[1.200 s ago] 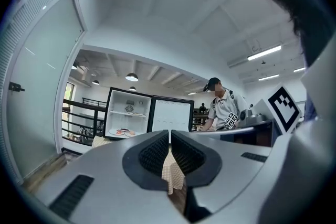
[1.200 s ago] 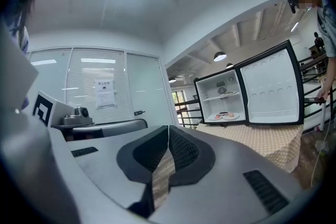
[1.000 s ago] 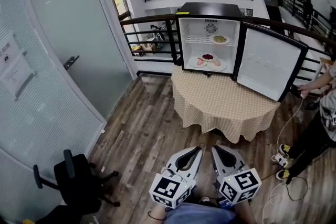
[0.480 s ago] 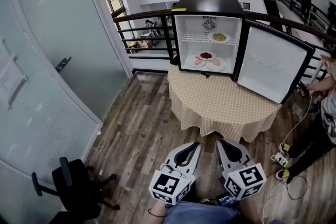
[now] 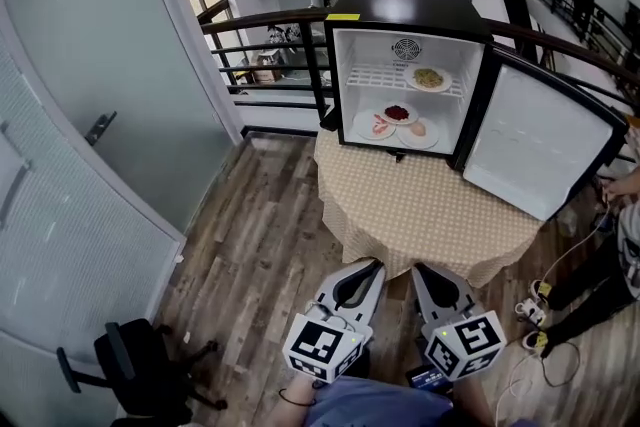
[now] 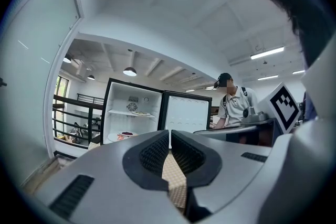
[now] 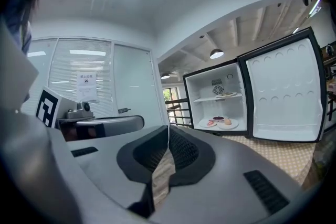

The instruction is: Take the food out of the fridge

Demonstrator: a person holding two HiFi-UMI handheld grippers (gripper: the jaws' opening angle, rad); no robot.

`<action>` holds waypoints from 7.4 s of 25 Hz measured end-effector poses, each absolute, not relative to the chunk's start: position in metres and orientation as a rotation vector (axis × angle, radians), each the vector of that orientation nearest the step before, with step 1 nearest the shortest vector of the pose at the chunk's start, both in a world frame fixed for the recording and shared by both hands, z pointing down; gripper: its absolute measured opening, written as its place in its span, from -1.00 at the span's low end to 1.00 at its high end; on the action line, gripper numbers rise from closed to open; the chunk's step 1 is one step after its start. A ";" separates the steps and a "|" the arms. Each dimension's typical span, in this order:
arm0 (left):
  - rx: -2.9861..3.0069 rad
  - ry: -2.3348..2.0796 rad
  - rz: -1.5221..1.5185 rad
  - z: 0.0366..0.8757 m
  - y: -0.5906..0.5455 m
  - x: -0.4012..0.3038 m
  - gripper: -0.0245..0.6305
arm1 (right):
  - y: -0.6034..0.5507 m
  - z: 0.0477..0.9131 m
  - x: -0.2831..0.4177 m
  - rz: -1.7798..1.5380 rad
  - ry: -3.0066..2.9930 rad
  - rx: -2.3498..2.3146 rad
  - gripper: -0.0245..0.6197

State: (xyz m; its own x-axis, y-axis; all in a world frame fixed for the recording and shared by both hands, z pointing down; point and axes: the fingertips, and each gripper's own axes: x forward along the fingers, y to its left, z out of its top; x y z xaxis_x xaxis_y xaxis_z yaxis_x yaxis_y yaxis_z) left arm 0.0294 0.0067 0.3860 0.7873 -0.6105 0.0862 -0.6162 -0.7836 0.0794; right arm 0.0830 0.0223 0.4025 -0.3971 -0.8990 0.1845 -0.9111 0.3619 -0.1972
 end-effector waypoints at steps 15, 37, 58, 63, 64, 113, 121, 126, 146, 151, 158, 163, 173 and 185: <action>2.913 -0.822 0.140 0.397 -0.124 0.018 -0.86 | -0.112 0.403 0.068 0.481 -2.475 1.833 -0.86; 2.849 -0.770 0.171 0.427 -0.194 0.025 -0.86 | -0.186 0.422 0.074 0.561 -2.453 1.833 -0.86; 2.806 -0.892 0.203 0.473 -0.334 0.076 -0.86 | -0.343 0.471 0.143 0.768 -2.497 1.718 -0.86; 2.760 -0.883 0.176 0.484 -0.349 0.086 -0.86 | -0.375 0.508 0.154 0.855 -2.455 1.672 -0.86; 2.756 -0.882 0.176 0.486 -0.352 0.088 -0.86 | -0.382 0.515 0.155 0.893 -2.453 1.664 -0.86; 2.693 -0.900 0.309 0.520 -0.386 0.075 -0.86 | -0.448 0.653 0.171 2.292 -1.891 1.955 -0.80; 2.684 -0.903 0.300 0.518 -0.384 0.070 -0.86 | -0.446 0.657 0.170 2.299 -1.874 1.988 -0.75; 2.685 -0.900 0.288 0.514 -0.383 0.069 -0.86 | -0.449 0.664 0.168 2.401 -1.849 1.973 -0.59; 2.664 -0.896 0.285 0.516 -0.368 0.055 -0.86 | -0.432 0.638 0.158 2.482 -2.018 1.858 -0.84; 2.668 -0.887 0.274 0.514 -0.362 0.051 -0.86 | -0.421 0.628 0.156 2.504 -2.037 1.850 -0.84; 2.673 -0.877 0.268 0.512 -0.350 0.044 -0.86 | -0.402 0.600 0.147 2.512 -2.137 1.781 -0.84; 2.680 -0.874 0.263 0.509 -0.339 0.035 -0.86 | -0.383 0.568 0.137 2.455 -2.244 1.746 -0.84; 2.721 -0.836 0.262 0.495 -0.305 0.028 -0.86 | -0.338 0.531 0.121 2.349 -2.368 1.724 -0.84; 2.767 -0.782 0.250 0.486 -0.258 0.012 -0.86 | -0.273 0.521 0.107 2.355 -2.394 1.773 -0.84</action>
